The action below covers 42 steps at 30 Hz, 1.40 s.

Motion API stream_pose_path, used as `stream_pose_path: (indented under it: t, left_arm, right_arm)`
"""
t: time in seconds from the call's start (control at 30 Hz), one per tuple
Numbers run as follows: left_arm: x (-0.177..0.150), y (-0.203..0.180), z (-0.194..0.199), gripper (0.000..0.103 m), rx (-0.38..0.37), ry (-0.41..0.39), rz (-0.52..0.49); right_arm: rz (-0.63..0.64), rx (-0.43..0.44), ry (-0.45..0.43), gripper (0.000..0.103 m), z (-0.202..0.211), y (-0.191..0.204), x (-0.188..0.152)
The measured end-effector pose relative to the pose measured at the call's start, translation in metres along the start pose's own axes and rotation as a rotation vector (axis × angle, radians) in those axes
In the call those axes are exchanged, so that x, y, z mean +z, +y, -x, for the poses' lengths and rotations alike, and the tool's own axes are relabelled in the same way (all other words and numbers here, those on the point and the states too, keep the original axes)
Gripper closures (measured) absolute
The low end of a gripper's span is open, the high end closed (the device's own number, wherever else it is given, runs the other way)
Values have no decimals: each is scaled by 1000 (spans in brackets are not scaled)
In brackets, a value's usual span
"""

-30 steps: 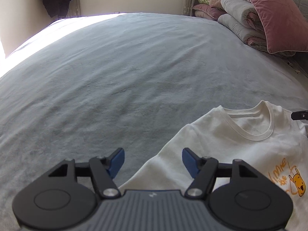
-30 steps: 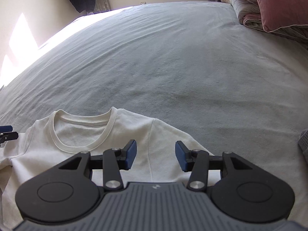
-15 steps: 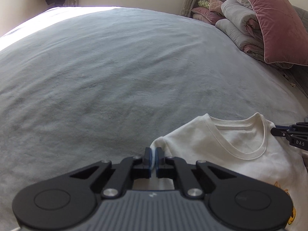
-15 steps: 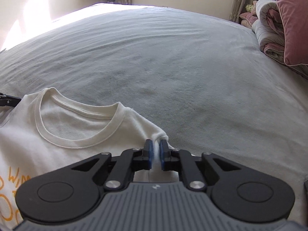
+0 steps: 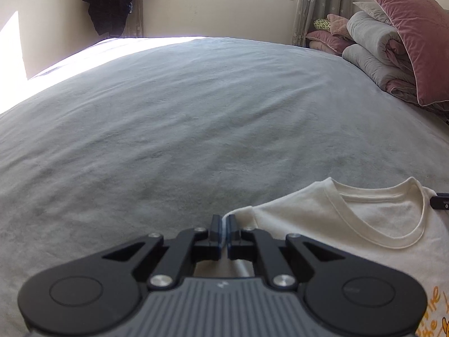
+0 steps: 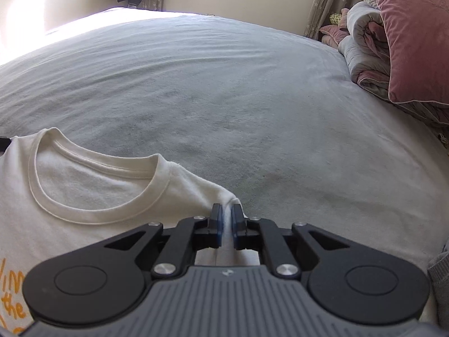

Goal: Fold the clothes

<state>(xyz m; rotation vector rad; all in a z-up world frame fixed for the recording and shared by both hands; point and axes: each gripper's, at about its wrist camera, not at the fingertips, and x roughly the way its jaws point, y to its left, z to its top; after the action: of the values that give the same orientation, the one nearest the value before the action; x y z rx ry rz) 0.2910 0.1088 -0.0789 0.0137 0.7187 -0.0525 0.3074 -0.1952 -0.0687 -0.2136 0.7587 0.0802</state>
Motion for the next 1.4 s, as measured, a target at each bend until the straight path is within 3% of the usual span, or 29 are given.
stream_pose_path:
  t: [0.1,0.17,0.27,0.53,0.7,1.03,1.17,1.4]
  left_arm:
    - [3,2,16,88,-15,16,16]
    - [4,12,35,62,-36,20,67]
    - [2,31,67,54,-47,26,148]
    - [-31,92,151,41,48,65,302]
    - [-55,133,189,41,123,90,385]
    - [-108,170,212,45,109,129,461]
    - [-129,189,193,54,74,198,519]
    - [-143,211,196,52,-34,186,587]
  right_arm:
    - [24,-49,10,80,10,10,5]
    - [25,-57,0,59,20,13,8]
    - [5,-5,-5,56,35,18,11]
    - [-14,162,14,54,77,66,13]
    - [30,267,10,53,111,115,16]
    - [169,504,23,53,155,237,25]
    - [187,575,66,53,158,278,34]
    - [197,645,159,53,143,346,40]
